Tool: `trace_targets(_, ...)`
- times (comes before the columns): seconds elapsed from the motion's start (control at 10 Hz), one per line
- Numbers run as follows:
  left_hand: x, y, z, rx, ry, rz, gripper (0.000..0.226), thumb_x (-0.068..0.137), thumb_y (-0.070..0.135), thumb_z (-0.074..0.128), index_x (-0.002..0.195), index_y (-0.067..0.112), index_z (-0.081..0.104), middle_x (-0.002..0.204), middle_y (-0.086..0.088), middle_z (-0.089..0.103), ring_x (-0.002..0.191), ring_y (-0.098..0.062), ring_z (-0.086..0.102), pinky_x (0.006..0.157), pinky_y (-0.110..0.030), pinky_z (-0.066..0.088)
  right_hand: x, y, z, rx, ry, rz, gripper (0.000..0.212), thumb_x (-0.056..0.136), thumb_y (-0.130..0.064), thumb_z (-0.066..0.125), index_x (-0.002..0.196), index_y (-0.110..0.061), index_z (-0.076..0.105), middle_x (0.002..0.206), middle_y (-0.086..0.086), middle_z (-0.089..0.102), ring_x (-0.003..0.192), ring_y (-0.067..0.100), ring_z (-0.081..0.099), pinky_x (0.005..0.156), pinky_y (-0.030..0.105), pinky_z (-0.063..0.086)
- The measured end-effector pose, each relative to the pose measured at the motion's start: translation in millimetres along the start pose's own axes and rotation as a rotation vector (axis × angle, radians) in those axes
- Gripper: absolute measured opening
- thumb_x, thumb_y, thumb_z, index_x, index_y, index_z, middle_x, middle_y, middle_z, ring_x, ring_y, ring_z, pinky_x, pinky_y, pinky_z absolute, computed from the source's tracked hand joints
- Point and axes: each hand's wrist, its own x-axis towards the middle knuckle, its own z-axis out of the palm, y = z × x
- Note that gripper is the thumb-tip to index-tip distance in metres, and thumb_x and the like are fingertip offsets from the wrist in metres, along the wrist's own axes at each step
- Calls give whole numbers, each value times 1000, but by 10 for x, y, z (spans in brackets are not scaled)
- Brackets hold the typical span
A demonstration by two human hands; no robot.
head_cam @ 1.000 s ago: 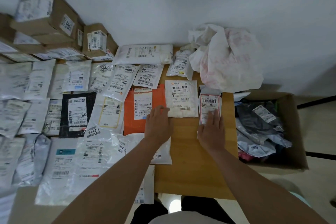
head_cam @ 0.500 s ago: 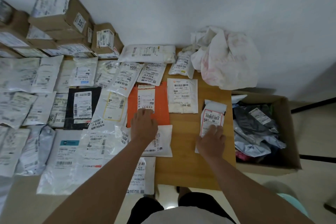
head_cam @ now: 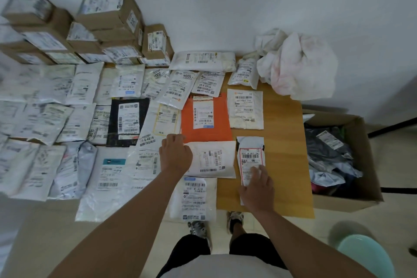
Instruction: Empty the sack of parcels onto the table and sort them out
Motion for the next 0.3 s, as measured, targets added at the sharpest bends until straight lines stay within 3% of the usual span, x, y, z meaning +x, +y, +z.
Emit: trace_targets(0.3,-225,-472,-63,-36,-30,23,37,91,13,50,128,14,54,133,-9,48,122,-27,43,100,-40,38,16,-252,52,70,113,-7,72,91,-42,57,150,-16,25,162,7,12,148,34,10,116,52,19)
